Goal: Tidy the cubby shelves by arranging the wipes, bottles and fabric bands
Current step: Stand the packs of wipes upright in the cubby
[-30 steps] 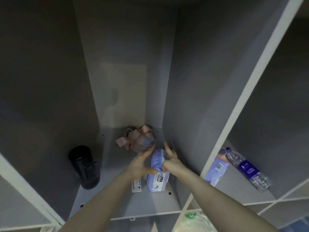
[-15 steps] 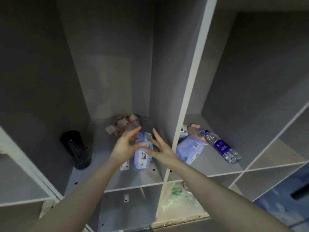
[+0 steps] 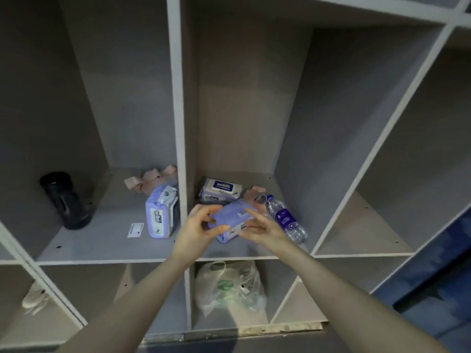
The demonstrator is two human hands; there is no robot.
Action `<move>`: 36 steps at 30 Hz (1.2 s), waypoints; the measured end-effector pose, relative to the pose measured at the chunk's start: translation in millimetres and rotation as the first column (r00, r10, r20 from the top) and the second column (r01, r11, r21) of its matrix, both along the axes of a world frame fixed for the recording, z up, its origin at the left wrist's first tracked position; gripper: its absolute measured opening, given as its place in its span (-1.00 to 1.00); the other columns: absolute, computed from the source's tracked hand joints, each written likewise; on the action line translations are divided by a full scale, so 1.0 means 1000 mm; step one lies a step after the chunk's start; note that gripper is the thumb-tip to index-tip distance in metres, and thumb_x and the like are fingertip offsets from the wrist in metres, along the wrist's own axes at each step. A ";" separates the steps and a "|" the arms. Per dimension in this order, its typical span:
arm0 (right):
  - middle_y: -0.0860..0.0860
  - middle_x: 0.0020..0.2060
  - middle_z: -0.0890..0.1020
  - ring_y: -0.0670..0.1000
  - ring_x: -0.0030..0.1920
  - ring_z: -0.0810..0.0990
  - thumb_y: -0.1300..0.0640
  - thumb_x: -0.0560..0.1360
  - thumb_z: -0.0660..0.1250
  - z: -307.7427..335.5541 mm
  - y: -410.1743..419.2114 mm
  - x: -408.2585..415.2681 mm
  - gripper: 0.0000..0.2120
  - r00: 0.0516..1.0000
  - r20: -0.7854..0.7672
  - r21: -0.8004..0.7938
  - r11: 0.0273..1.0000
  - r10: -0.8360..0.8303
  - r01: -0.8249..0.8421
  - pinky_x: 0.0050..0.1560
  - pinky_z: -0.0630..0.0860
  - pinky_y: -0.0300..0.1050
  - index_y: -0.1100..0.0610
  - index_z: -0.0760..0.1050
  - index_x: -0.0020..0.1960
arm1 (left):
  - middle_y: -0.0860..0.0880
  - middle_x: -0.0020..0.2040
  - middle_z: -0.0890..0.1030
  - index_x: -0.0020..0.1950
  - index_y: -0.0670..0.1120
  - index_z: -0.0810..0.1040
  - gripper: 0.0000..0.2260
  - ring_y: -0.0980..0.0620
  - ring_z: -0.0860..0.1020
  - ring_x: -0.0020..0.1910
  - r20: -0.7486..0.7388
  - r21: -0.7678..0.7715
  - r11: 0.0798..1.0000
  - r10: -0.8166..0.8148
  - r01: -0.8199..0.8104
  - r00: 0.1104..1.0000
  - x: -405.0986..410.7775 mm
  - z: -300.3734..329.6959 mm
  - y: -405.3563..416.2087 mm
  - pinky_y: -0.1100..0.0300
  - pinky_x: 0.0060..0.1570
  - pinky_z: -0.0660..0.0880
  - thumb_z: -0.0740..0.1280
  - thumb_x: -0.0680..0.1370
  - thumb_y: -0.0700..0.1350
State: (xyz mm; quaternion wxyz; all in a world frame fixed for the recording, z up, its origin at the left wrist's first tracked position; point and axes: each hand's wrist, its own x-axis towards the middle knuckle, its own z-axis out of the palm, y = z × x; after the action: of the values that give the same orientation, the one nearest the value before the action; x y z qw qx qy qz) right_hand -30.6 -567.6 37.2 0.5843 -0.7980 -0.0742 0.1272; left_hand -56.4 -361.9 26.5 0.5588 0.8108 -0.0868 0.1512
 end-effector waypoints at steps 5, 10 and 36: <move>-0.06 0.02 0.57 -0.07 0.02 0.53 0.29 0.38 0.47 -0.012 -0.050 0.025 -0.33 0.999 0.019 -0.013 0.999 -0.051 0.051 -0.07 0.50 -0.47 -0.03 0.31 0.40 | 0.20 0.02 0.46 0.28 0.01 0.48 -0.50 0.21 0.53 -0.03 -0.074 0.050 0.998 -0.023 0.027 0.997 0.029 -0.012 -0.036 0.22 -0.01 0.45 0.51 0.38 -0.06; 0.08 -0.07 0.52 -0.03 -0.05 0.51 0.29 0.37 0.47 -0.024 -0.071 0.051 -0.34 0.983 0.001 -0.059 0.981 -0.186 0.186 -0.05 0.48 -0.37 0.07 0.34 0.41 | 0.04 0.26 0.35 0.48 0.12 0.22 -0.27 0.03 0.49 0.18 -0.221 0.233 0.971 -0.004 0.057 0.975 0.053 -0.019 -0.044 0.02 0.17 0.46 0.48 0.39 0.05; 0.11 0.18 0.58 0.13 0.11 0.61 -0.10 0.36 0.38 -0.133 -0.119 0.206 -0.41 0.969 0.017 -0.774 0.611 -0.248 0.170 0.06 0.55 -0.05 0.14 0.35 0.28 | 0.06 0.26 0.34 0.46 0.09 0.27 -0.36 0.05 0.44 0.26 -0.306 0.187 0.981 0.106 -0.050 0.946 0.156 -0.050 -0.055 0.09 0.28 0.39 0.45 0.43 0.03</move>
State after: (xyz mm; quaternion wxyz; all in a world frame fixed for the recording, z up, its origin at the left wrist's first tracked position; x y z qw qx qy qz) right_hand 175.8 -686.4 -96.1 0.2023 -0.9667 0.1074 0.1140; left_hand 99.8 -417.2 -23.4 0.4849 0.8736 0.0223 0.0340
